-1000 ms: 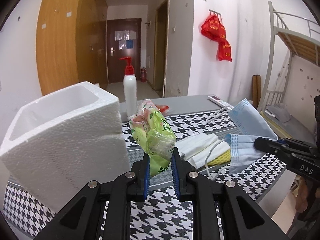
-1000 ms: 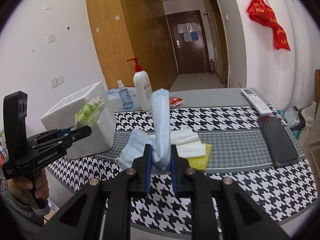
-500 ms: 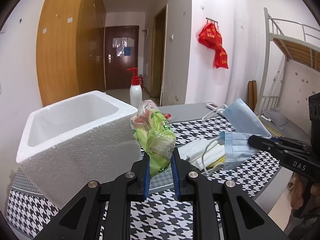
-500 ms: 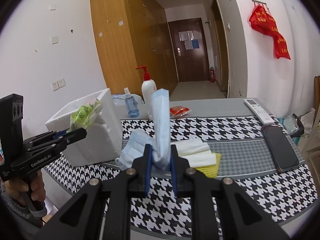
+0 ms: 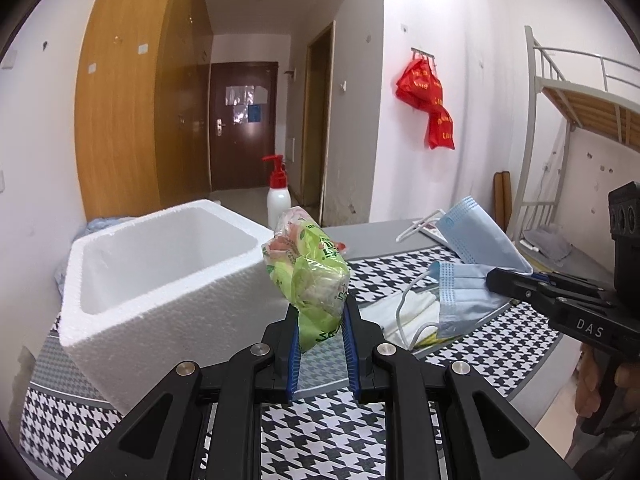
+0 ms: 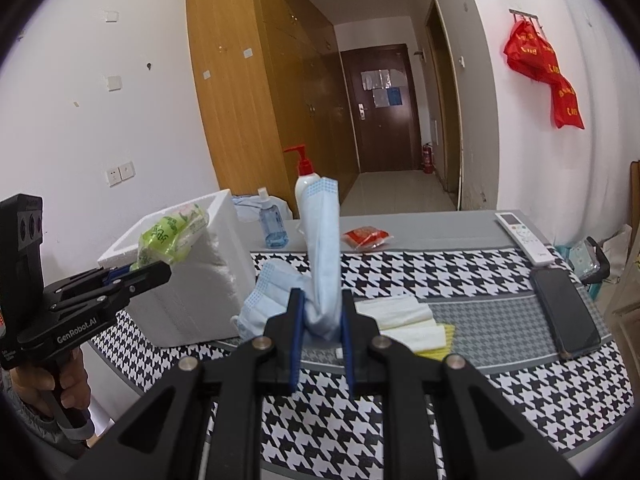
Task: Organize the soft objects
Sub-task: 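Carry the green packet and blue mask toward the foam box with both grippers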
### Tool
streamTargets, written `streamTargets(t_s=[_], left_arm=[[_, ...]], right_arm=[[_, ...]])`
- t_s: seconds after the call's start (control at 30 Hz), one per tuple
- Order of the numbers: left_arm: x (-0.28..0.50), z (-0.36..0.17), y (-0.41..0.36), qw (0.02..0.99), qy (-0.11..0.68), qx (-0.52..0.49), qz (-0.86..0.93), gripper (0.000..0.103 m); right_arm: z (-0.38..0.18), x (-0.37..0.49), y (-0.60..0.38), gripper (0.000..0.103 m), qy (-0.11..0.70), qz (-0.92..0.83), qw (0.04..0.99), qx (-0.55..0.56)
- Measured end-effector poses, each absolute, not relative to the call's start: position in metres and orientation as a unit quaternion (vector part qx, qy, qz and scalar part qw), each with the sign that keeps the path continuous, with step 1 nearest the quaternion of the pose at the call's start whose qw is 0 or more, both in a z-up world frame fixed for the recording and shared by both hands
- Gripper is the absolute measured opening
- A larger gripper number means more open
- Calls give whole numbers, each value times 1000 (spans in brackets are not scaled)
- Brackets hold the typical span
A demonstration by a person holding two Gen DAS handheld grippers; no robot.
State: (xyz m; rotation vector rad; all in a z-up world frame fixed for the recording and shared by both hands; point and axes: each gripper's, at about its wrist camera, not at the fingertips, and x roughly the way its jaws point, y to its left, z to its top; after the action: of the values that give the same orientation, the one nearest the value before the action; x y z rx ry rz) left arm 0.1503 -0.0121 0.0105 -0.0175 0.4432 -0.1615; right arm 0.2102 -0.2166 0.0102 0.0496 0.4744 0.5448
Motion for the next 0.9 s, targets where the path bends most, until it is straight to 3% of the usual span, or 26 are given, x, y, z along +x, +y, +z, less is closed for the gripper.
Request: streamTargets(t_s=[0.9], left_arm=[[138, 45, 18, 986, 166, 2, -18, 20]], right_arm=[[35, 221, -181, 20, 197, 318, 927, 6]])
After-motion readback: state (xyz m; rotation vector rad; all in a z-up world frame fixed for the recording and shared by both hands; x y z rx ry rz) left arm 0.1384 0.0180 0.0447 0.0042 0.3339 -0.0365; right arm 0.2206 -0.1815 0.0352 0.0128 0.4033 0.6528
